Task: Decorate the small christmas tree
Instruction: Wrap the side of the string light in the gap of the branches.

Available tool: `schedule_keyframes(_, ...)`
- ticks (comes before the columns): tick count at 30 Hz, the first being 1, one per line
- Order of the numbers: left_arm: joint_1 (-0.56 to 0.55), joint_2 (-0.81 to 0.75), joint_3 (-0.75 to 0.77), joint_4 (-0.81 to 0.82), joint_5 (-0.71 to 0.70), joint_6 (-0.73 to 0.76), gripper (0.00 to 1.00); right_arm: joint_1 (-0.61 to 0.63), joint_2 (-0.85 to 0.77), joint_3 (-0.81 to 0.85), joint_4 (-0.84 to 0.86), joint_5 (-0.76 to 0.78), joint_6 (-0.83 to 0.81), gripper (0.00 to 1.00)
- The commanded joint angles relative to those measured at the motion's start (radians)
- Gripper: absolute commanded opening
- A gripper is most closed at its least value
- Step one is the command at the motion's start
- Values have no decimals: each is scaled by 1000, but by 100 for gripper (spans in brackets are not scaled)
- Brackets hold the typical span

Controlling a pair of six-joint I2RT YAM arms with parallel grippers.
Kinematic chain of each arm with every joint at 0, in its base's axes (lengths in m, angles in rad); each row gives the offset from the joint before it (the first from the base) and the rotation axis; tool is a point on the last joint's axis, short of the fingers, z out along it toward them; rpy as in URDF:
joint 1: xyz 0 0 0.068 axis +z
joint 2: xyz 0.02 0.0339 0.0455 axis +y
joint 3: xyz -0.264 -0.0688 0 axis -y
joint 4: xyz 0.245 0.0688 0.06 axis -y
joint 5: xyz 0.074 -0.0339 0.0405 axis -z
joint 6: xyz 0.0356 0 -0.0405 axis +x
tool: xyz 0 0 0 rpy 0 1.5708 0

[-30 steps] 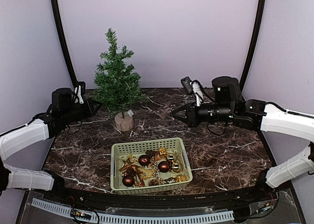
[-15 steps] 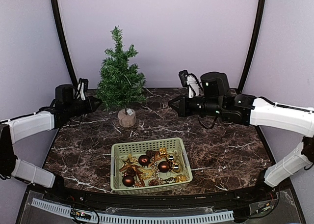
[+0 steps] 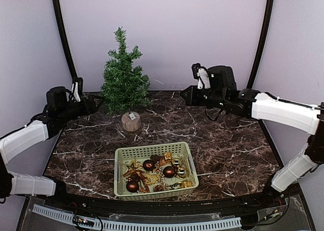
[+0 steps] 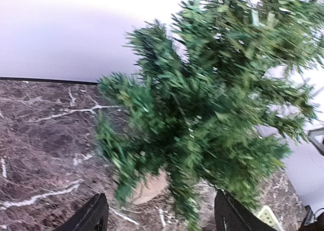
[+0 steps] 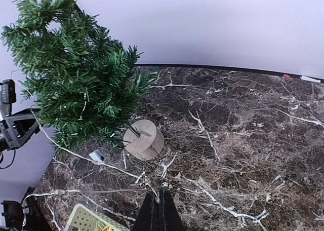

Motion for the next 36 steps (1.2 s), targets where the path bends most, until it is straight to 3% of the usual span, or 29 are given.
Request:
schedule_keyframes(1,-29,-60,-50,-51,65,-41,76,-20,39,49,38,-13,-6,0)
schedule_keyframes(7,-99,-22,-48,-52,57,-46,83,-30,49,53,44,-26,-2,0)
schedule_keyframes(11,-116,43,-15,-49,34,-34,80,-30,36,43,46,-29,0,0)
schedule_keyframes(13,-118,61,-7,-35,20,-30,68,-29,27,34,46,-25,1,0)
schedule_keyframes(14,-118,66,-3,-28,16,-29,54,-29,24,30,46,-24,1,0)
schedule_keyframes(18,-120,78,12,-24,19,-26,18,-29,-1,15,45,-18,-3,0)
schedule_keyframes(21,-120,58,9,-54,6,-16,2,-29,-29,-1,44,-40,-24,0)
schedule_keyframes(30,-94,-89,-28,-161,-58,11,0,36,-181,-88,-43,-230,-190,0)
schedule_keyframes(36,-19,-70,-39,-156,-34,41,0,98,-228,-114,-70,-294,-208,0)
